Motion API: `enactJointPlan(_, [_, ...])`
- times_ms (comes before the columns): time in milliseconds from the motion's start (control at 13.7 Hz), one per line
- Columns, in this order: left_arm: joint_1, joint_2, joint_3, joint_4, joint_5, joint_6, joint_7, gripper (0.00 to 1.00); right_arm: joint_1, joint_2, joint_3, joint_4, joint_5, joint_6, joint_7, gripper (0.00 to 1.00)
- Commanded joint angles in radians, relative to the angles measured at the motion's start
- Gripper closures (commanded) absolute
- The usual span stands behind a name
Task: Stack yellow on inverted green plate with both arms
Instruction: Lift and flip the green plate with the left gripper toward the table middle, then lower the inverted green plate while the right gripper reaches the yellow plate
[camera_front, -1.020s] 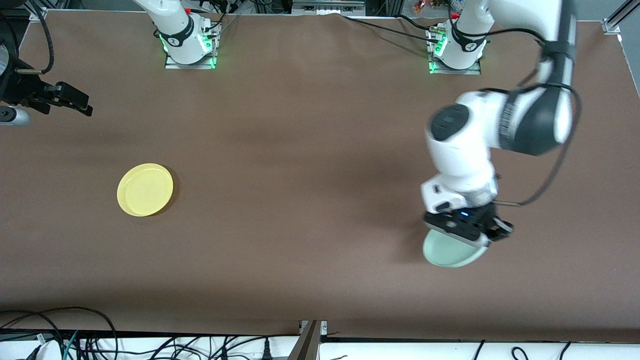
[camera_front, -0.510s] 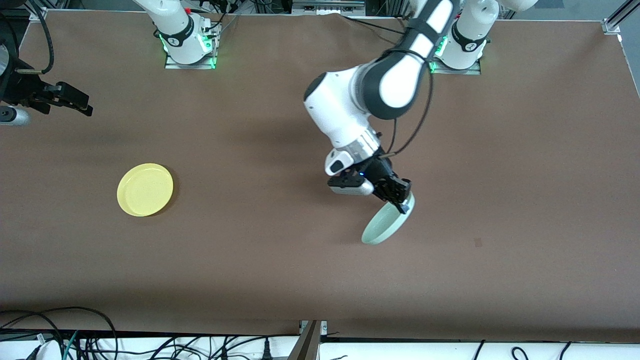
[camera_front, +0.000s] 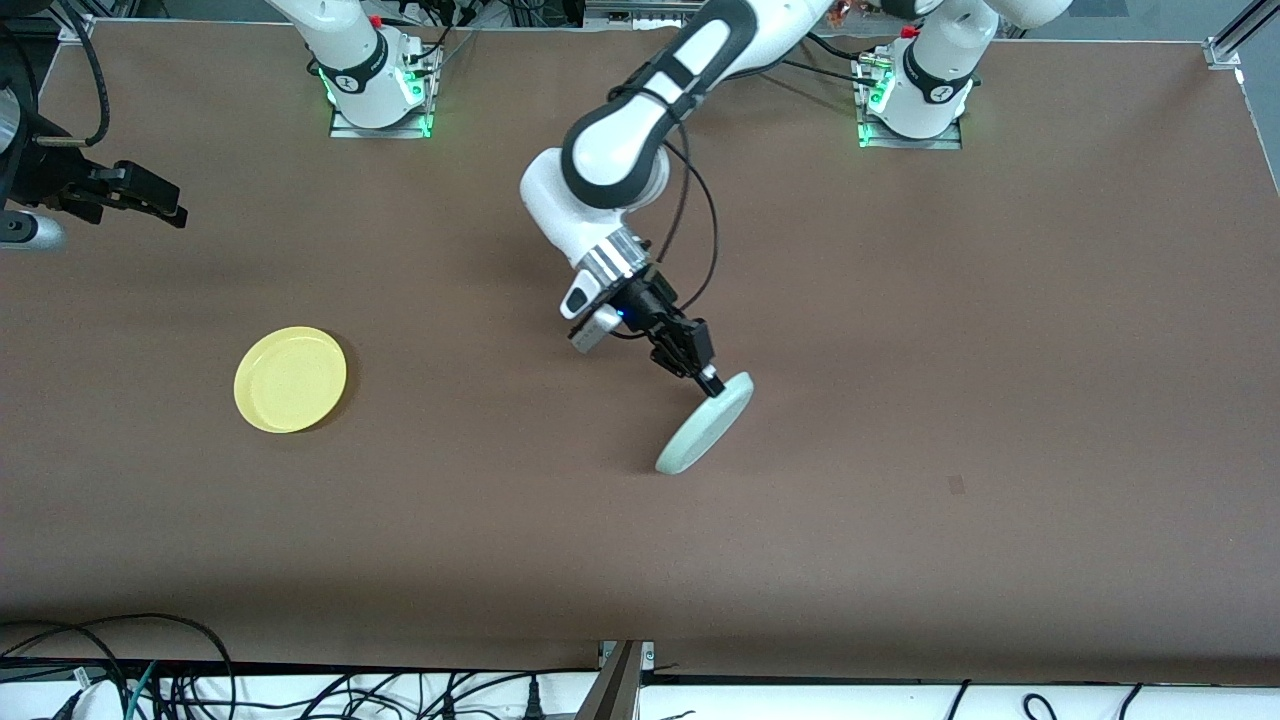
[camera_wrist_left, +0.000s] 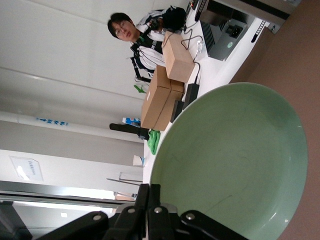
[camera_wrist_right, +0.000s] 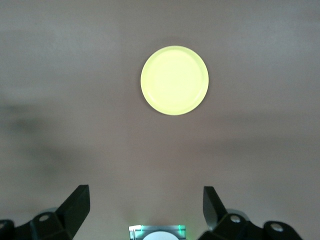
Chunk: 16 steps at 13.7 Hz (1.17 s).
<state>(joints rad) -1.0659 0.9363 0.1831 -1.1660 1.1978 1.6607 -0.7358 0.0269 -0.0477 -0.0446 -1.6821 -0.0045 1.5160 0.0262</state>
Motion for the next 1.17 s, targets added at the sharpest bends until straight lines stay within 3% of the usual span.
enactJointPlan(0, [-0.029, 0.073, 0.029, 0.086, 0.065, -0.044, 0.006, 1.0, -0.005, -0.012, -0.005, 0.001, 0.012, -0.026, -0.012, 0.0])
enactJointPlan(510, [-0.095, 0.168, 0.027, 0.08, 0.068, -0.073, -0.123, 1.0, -0.018, 0.034, -0.011, 0.045, 0.003, -0.019, -0.012, 0.0])
enactJointPlan(874, [-0.117, 0.174, 0.021, 0.075, 0.059, -0.073, -0.146, 1.0, -0.022, 0.051, -0.017, 0.065, 0.009, -0.02, -0.009, 0.0])
enactJointPlan(947, [-0.13, 0.185, 0.021, 0.071, 0.058, -0.075, -0.148, 0.75, -0.031, 0.061, -0.017, 0.065, 0.005, -0.014, -0.012, 0.0])
enactJointPlan(1020, [-0.138, 0.185, 0.021, 0.066, 0.057, -0.078, -0.149, 0.01, -0.039, 0.08, -0.017, 0.065, 0.006, -0.014, -0.014, 0.0])
enactJointPlan(1093, [-0.146, 0.185, 0.019, 0.066, 0.054, -0.078, -0.148, 0.0, -0.042, 0.095, -0.017, 0.065, 0.008, -0.016, -0.019, 0.0])
